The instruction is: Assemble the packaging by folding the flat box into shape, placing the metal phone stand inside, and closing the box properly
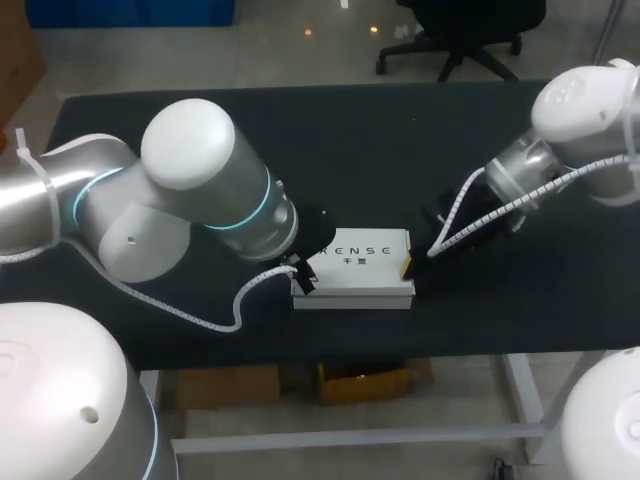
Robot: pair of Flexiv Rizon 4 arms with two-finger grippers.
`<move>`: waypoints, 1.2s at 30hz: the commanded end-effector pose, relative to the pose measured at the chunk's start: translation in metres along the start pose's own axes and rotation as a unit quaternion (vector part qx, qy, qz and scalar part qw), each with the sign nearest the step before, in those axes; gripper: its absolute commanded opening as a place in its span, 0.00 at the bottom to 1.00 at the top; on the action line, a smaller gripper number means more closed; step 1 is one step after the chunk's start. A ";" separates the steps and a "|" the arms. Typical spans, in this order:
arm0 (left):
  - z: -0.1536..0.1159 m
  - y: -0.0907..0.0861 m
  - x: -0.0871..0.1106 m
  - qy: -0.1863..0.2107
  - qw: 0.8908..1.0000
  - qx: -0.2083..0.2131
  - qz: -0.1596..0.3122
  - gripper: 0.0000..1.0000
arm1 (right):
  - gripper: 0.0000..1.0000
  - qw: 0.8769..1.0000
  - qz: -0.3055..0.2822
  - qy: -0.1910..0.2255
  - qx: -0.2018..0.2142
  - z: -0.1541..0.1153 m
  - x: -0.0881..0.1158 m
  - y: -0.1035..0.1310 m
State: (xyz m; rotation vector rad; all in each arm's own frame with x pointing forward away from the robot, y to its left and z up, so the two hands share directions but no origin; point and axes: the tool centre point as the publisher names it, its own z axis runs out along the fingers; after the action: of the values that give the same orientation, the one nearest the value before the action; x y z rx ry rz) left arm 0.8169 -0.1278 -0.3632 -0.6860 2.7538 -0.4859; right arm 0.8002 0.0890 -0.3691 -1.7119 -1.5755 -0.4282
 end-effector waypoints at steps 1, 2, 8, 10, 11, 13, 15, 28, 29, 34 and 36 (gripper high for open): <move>0.006 0.000 0.000 0.002 1.000 0.001 -0.001 0.00 | 0.00 1.000 -0.001 -0.005 -0.007 0.005 -0.001 -0.006; 0.006 0.001 0.000 0.003 1.000 0.001 -0.002 0.00 | 0.00 1.000 -0.001 -0.006 -0.007 0.006 -0.002 -0.006; 0.011 0.002 -0.001 0.008 1.000 0.001 -0.005 0.00 | 0.00 1.000 0.000 -0.011 -0.007 0.011 -0.006 -0.005; 0.012 0.002 -0.001 0.009 1.000 0.001 -0.005 0.00 | 0.00 1.000 0.000 -0.012 -0.007 0.011 -0.008 -0.005; 0.012 0.002 0.000 0.010 1.000 0.001 -0.006 0.00 | 0.00 1.000 0.001 -0.018 -0.009 0.011 -0.008 -0.005; 0.013 0.003 0.000 0.012 1.000 0.002 -0.006 0.00 | 0.00 1.000 0.001 -0.018 -0.009 0.012 -0.009 -0.005; 0.014 0.003 0.001 0.012 1.000 0.002 -0.006 0.00 | 0.00 1.000 0.001 -0.022 -0.010 0.013 -0.009 -0.005; 0.021 0.008 0.005 0.023 1.000 0.005 -0.017 0.00 | 0.00 0.999 0.003 -0.044 -0.024 0.020 -0.016 -0.004; 0.021 0.008 0.005 0.023 1.000 0.005 -0.017 0.00 | 0.00 0.999 0.003 -0.044 -0.024 0.020 -0.016 -0.004; 0.016 0.008 0.006 0.019 1.000 0.009 -0.022 0.00 | 0.00 0.999 -0.010 -0.033 -0.043 0.013 -0.012 -0.009; 0.009 0.006 0.008 0.012 1.000 0.016 -0.020 0.00 | 0.00 0.998 -0.018 -0.026 -0.053 0.007 -0.008 -0.014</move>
State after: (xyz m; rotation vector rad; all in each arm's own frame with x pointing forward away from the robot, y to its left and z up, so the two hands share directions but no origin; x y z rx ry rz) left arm 0.8174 -0.1286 -0.3750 -0.7368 2.7763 -0.5420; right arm 0.7922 0.0909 -0.3816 -1.7869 -1.6453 -0.4521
